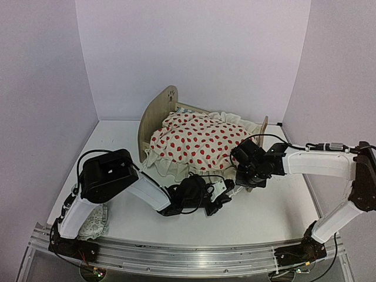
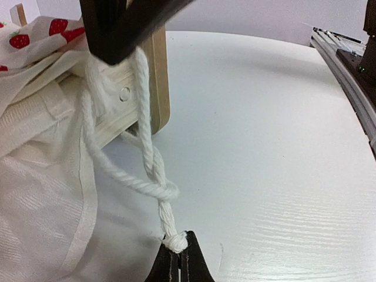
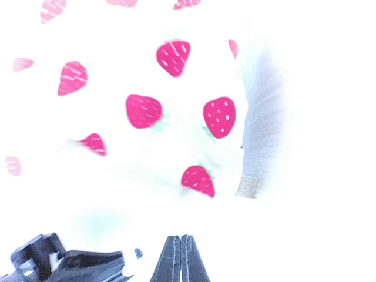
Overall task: Set up the pet bed
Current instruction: Tie the right ropes of the mattress at the bed frame base.
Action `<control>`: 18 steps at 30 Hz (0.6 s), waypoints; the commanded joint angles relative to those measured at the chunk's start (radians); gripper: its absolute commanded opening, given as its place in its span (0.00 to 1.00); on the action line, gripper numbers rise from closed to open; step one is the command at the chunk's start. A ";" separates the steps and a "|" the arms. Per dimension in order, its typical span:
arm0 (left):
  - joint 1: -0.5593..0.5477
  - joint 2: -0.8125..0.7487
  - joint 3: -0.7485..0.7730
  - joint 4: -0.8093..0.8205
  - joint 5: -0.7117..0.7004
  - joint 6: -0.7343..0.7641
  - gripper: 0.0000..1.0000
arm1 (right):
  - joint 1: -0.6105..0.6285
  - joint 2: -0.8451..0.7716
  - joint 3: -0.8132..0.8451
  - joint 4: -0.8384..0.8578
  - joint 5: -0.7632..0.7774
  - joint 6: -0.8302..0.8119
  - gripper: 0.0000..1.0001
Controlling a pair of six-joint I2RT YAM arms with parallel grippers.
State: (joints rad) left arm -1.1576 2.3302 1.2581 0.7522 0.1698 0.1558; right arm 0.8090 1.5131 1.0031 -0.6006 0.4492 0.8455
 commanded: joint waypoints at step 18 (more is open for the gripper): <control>-0.004 0.011 0.097 -0.128 0.041 -0.092 0.00 | -0.057 0.037 0.217 -0.070 0.147 -0.209 0.00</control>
State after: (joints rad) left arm -1.1576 2.3314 1.2916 0.6503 0.1801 0.0941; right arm 0.7749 1.5299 1.1476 -0.6462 0.5289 0.7087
